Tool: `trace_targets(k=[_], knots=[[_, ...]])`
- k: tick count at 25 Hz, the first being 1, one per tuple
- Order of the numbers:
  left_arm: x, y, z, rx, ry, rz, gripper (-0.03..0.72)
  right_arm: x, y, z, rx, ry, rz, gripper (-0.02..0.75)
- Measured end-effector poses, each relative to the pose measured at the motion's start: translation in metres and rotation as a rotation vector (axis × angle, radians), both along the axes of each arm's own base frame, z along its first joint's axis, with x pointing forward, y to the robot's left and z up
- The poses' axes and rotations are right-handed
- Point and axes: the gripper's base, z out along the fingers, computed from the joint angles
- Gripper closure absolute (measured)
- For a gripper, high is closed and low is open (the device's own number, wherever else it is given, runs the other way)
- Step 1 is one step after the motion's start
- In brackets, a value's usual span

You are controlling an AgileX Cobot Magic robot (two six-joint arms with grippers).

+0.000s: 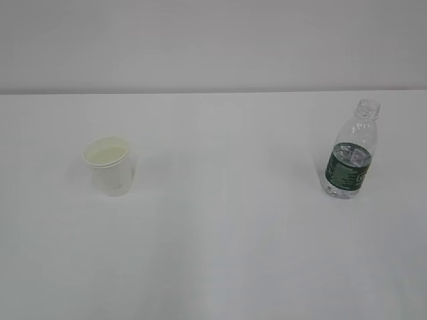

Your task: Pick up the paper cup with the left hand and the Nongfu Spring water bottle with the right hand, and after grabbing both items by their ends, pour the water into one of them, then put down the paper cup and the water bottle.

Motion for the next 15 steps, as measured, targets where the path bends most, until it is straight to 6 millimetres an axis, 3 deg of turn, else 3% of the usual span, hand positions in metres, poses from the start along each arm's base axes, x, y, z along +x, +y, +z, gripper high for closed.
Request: trace_targets(k=[15], knots=[[-0.007,0.005,-0.015,0.056,0.177,0.031,0.267,0.002,0.000,-0.001,0.002,-0.013,-0.001,0.150]])
